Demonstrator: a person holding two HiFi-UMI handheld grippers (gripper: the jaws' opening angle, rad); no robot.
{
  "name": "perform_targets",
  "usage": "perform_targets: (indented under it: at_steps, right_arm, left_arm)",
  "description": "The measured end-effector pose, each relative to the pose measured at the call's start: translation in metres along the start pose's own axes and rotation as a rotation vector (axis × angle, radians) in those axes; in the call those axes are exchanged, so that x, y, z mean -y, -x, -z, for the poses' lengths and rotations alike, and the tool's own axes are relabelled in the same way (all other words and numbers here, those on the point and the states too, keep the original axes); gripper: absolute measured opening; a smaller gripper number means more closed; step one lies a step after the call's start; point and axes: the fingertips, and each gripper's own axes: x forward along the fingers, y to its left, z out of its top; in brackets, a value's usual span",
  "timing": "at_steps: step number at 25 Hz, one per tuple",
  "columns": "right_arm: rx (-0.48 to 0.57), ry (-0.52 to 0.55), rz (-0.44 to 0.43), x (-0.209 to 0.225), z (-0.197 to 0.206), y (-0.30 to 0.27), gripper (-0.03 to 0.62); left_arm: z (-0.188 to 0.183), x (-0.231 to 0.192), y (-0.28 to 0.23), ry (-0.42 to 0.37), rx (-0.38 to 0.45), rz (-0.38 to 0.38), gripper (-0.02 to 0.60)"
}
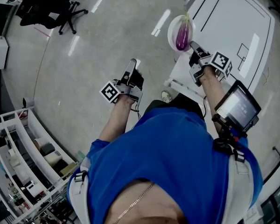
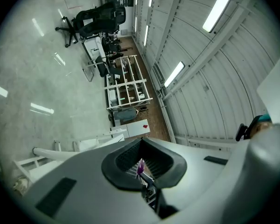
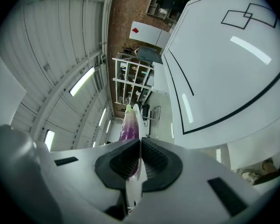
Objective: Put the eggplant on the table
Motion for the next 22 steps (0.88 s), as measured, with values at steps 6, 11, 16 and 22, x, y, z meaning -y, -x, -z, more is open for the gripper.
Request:
perform_targets:
  at_steps: [6, 11, 16, 22]
  right_arm:
    - [0.057, -0.019, 0.044, 0.018, -0.011, 0.007, 0.014]
    - [0.103, -0.038, 0.063, 0.042, -0.025, 0.014, 0.014]
    - [0.128, -0.053, 0.079, 0.068, -0.068, 0.005, 0.014]
    - [0.163, -0.071, 0.1, 0.095, -0.088, 0.003, 0.014]
  left_arm:
    - [0.003, -0.002, -0.023, 0.02, -0.057, -0.001, 0.008]
    - [0.019, -0.009, -0.039, 0.032, -0.103, -0.022, 0.008]
    - [0.031, -0.027, -0.082, 0.048, -0.133, -0.059, 0.008]
    - [0.034, -0.041, -0.099, 0.049, -0.163, -0.081, 0.008]
